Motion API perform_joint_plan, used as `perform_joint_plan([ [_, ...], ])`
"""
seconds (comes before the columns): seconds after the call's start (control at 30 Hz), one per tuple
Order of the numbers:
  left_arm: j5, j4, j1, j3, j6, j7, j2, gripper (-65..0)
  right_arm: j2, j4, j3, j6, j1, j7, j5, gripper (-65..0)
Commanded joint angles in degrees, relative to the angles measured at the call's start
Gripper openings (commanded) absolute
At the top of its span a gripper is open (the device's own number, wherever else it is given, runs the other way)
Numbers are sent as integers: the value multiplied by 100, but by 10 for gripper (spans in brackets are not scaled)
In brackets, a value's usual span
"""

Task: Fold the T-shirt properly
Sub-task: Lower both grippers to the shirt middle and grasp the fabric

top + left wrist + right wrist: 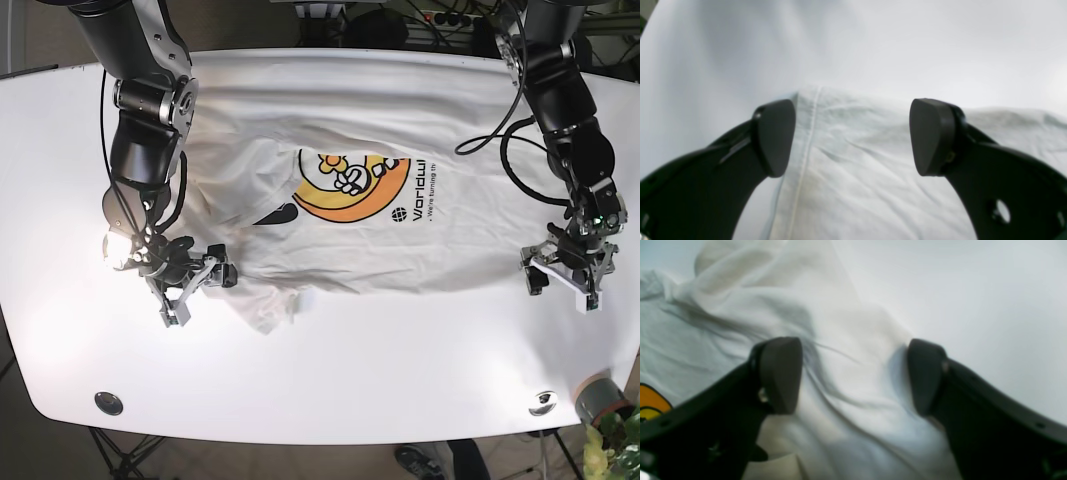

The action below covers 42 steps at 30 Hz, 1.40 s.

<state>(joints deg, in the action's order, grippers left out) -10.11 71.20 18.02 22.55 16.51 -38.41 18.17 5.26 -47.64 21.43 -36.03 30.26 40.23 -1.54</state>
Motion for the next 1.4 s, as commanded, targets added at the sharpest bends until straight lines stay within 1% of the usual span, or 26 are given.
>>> perform_joint_plan([
  [0.0,-57,-294,295,18,-3,400,147,-143,6,-76,6,-6,134,8,0,-265],
  [0.1,-48,-847,523,9,-3,734,183,-143,33,-76,15,-6,134,8,0,-398],
  [0.17,136,-1348,769,-26,-3,980,235,-142,41,-76,6,-6,134,8,0,-512],
  [0.27,514,-2122,1130,-219,-3,1367,244,-140,41,-76,-2,-6,143,8,0,-625],
  [0.4,804,-3203,1587,-351,-3,1868,262,-139,50,-76,-11,-6,143,8,9,-621],
  [0.47,839,-3705,1789,-351,-3,2052,271,-139,50,-76,-11,-6,143,8,9,-621],
  [0.57,839,-4153,1974,-351,-3,2246,288,-139,50,-76,-11,-6,143,8,9,-621],
  [0.8,839,-4232,2000,-483,-12,2342,394,-139,33,-76,-11,-6,134,8,9,-621],
  [1.0,831,-4276,2000,-483,-12,2342,631,-139,41,-76,-11,-6,126,8,-9,-621],
  [1.37,831,-4294,1868,-483,6,2342,622,-139,33,-76,-11,-6,117,8,-44,-621],
])
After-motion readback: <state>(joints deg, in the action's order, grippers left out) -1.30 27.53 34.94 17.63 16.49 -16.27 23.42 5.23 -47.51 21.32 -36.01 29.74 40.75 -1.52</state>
